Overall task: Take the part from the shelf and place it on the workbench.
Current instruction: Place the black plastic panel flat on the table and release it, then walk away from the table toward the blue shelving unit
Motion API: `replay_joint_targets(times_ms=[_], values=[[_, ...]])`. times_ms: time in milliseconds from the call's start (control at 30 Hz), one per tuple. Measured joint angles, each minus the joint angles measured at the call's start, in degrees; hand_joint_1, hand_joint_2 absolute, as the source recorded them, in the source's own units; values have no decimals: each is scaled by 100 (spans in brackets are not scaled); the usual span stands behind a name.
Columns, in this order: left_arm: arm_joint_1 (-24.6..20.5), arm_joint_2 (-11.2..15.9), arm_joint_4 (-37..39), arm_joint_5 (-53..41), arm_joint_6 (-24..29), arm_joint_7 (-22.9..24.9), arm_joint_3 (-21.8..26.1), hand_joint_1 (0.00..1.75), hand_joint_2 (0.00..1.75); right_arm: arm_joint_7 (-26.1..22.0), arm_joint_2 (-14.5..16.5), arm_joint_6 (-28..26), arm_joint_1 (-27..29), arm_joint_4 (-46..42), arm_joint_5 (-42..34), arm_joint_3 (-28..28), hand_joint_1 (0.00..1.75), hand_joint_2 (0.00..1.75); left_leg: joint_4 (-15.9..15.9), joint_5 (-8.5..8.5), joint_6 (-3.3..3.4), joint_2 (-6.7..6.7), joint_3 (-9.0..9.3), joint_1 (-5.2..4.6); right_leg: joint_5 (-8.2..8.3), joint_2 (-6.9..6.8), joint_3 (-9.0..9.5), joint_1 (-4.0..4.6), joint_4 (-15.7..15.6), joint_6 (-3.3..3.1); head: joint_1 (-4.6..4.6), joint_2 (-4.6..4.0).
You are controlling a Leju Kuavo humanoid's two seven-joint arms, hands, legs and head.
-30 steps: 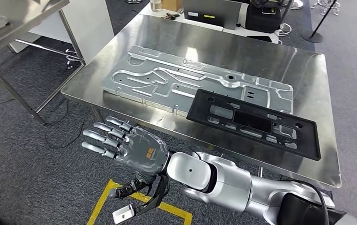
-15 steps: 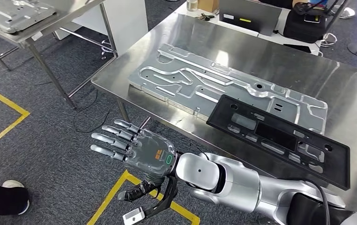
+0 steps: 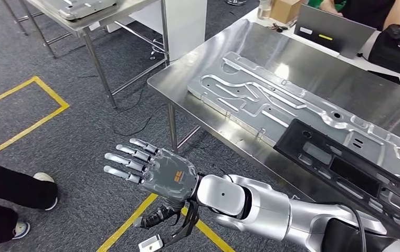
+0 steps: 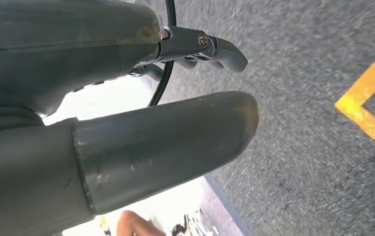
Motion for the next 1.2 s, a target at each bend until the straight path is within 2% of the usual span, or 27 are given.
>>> replay_joint_targets(times_ms=[33,67,100,167,200,233,300,333,367,400,433,500,533,567,600,667,700,733,800,833,900,967,1033,1100,1133,1167,1200], values=[[-4,-5,-3,5,1,21,0,0,0,0,0,-16,4,4,0,1,0,0,2,9,-8,-73,-3,-5,151,136,163,12,-365,-71,-3,0],[-8,-8,-7,9,3,38,0,0,0,-1,0,-34,9,8,1,1,0,0,0,21,-29,-138,-16,7,222,246,268,23,-603,-126,-6,0],[-7,-10,-11,10,5,50,0,0,0,-2,0,-49,13,12,1,2,0,0,-5,36,-58,-203,-36,29,221,305,307,31,-702,-161,-7,0],[12,7,-13,11,11,63,0,0,0,-3,5,-65,15,18,3,2,0,0,-33,68,-128,-332,-64,48,248,193,349,21,-793,-174,-7,0],[27,13,-13,11,13,66,0,0,0,-3,12,-68,17,20,4,3,0,0,-13,52,-151,-290,-77,33,277,115,397,0,-869,-179,-9,0],[33,21,-14,13,11,68,0,0,0,-3,20,-72,19,22,5,4,0,0,79,-16,-174,-162,-122,15,310,27,450,-22,-948,-186,-14,0],[21,25,-18,15,10,72,0,0,0,-3,28,-77,32,31,8,7,0,0,594,-314,-227,235,-367,14,342,-162,521,-26,-1041,-191,-22,0],[12,27,-19,18,13,74,0,0,0,-2,28,-79,45,38,9,8,0,0,939,-478,-265,366,-541,40,333,-259,525,-18,-1038,-188,-24,0],[10,28,-19,21,20,75,0,0,0,-3,27,-78,62,48,11,10,0,0,1229,-583,-306,434,-687,72,316,-353,522,-15,-1022,-178,-24,0],[15,28,-19,26,30,78,0,0,0,-3,26,-80,78,57,12,12,0,0,1352,-588,-345,469,-749,106,292,-444,518,-19,-998,-161,-24,0],[24,28,-19,31,38,80,0,0,0,-4,26,-82,87,64,13,14,0,0,1267,-493,-385,500,-698,138,261,-530,513,-31,-962,-138,-24,0],[38,28,-20,39,55,86,0,0,0,-4,26,-93,95,69,15,15,0,0,618,-183,-445,640,-337,181,174,-688,508,-60,-859,-67,-24,0],[38,14,-27,43,63,87,0,0,0,-4,26,-104,97,73,20,15,0,0,323,-79,-449,745,-176,179,125,-752,503,-57,-802,-23,-24,0],[35,5,-34,45,78,88,0,0,0,-5,26,-126,98,75,28,15,0,0,155,-39,-414,814,-86,168,85,-804,500,-47,-760,20,-24,0],[34,-5,-42,45,91,88,-1,0,0,-7,26,-150,101,81,40,15,0,0,122,-57,-365,842,-77,150,58,-850,503,-27,-736,59,-22,0],[46,-10,-47,38,117,89,-2,0,0,-7,30,-204,106,103,61,15,0,0,143,-52,-259,746,-105,139,34,-939,527,-17,-736,115,-20,0],[52,-16,-48,29,125,89,-2,0,0,-5,34,-225,110,120,70,15,0,0,126,-45,-221,687,-106,142,3,-919,541,-33,-719,146,-19,0],[52,-21,-48,18,133,90,-2,0,0,-3,40,-249,112,137,80,15,0,0,106,-32,-182,632,-104,147,-80,-805,516,-54,-634,170,-19,0],[36,-32,-49,-11,143,94,-2,0,0,1,49,-283,124,169,105,15,0,0,73,-3,-119,537,-103,156,-354,-464,357,-84,-252,198,-19,0],[28,-33,-49,-20,145,96,-2,0,0,2,50,-292,129,178,113,15,0,0,68,4,-105,512,-107,156,-466,-347,276,-84,-83,196,-19,0],[23,-34,-49,-25,146,98,-2,0,0,3,50,-295,133,183,119,15,0,0,66,8,-99,496,-111,155,-531,-306,220,-82,34,195,-19,0],[12,-39,-49,-28,152,98,-2,0,0,4,51,-297,160,207,128,15,0,0,67,15,-89,429,-126,145,-680,-262,25,-77,418,189,-19,0],[-7,-70,-49,-42,179,96,-3,0,0,10,77,-310,212,288,148,15,0,0,68,37,-84,162,-137,117,-412,-95,18,-51,303,98,-19,0],[-29,-125,-54,-57,204,92,-4,0,0,15,109,-339,239,361,162,15,0,0,73,66,-113,-104,-152,104,45,211,286,-27,-415,-13,-18,0],[-39,-144,-57,-63,207,89,-4,0,0,15,122,-357,241,375,165,15,0,0,70,83,-143,-170,-171,113,97,304,357,-16,-598,-32,-16,0],[-39,-157,-61,-68,207,84,-4,0,0,17,130,-374,243,391,167,15,0,44,59,104,-182,-239,-192,127,95,329,376,-8,-665,-40,-11,0],[-31,-161,-62,-76,207,79,-4,0,0,23,141,-394,246,407,167,14,0,87,38,130,-227,-316,-209,135,110,264,386,0,-699,-46,-9,0]])
